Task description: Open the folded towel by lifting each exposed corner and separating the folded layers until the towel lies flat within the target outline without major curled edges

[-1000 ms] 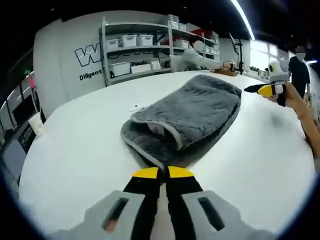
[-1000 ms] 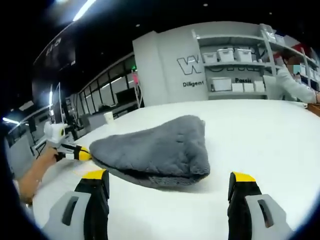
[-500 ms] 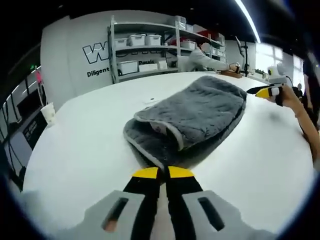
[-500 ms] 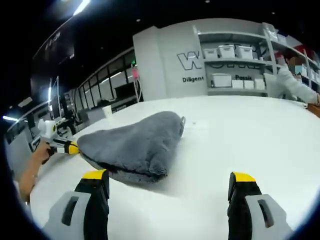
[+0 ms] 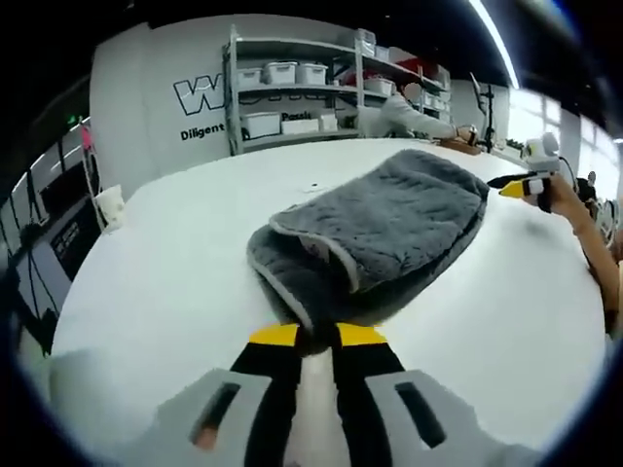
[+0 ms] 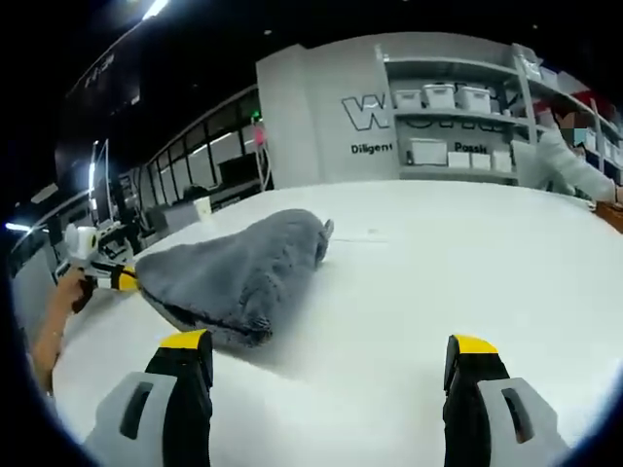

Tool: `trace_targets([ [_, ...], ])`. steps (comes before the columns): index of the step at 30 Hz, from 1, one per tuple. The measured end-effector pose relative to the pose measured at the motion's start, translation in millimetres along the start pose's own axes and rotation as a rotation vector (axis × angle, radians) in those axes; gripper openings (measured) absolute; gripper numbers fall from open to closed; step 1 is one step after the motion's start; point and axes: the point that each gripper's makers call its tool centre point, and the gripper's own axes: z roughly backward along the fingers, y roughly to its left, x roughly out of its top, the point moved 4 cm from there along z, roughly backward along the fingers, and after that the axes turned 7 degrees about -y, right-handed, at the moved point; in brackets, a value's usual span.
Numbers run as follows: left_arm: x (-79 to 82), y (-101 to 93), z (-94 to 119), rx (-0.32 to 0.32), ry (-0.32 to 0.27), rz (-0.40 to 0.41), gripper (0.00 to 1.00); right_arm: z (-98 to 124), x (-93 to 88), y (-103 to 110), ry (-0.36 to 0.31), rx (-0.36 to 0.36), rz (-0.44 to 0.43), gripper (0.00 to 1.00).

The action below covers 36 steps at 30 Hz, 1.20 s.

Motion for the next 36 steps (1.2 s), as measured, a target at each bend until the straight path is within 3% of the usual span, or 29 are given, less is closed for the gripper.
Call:
trace_targets([
  [3,5.7,1.8,5.3,0.004,-0.028,0.021,0.26,0.2,-0.3,-0.4,-0.001,-0.004,-0.001,0.99],
  [6,18.6,-0.6,12.1,-0.043,-0.118,0.108,0.50,-0.9,-2.4,-1.1,0.011,-0.007,0.008,0.99],
  [10,21.0,0.4,15.5,-0.073,-0.136,0.149,0.79,-1.4,-1.2,-1.5,0.012,-0.012,0.026,0.99],
  [14,25.9,0.5,18.0,-0.096,-0.160,0.167,0.99,1.0,3.2,1.3,0.002,-0.012,0.040,0.99],
  [16,31.7,-1.1,18.8,-0.103,-0.200,0.171,0.99,2.6,6.5,6.0,-0.006,-0.008,0.049,0.99],
  [20,35.2,-3.4,20.9,-0.126,-0.216,0.183,0.99,6.7,14.7,16.7,-0.036,-0.019,0.057,0.99],
  [23,38.6,-2.5,22.5,-0.131,-0.229,0.185,0.99,4.8,28.9,43.8,-0.071,-0.001,0.124,0.99],
  [31,25.6,7.4,24.5,-0.134,-0.164,0.162,0.99,-25.6,49.2,150.8,-0.080,0.201,0.337,0.99],
  [36,22.0,12.0,27.5,-0.115,-0.147,0.145,0.99,-54.2,49.4,209.3,-0.035,0.299,0.465,0.93],
])
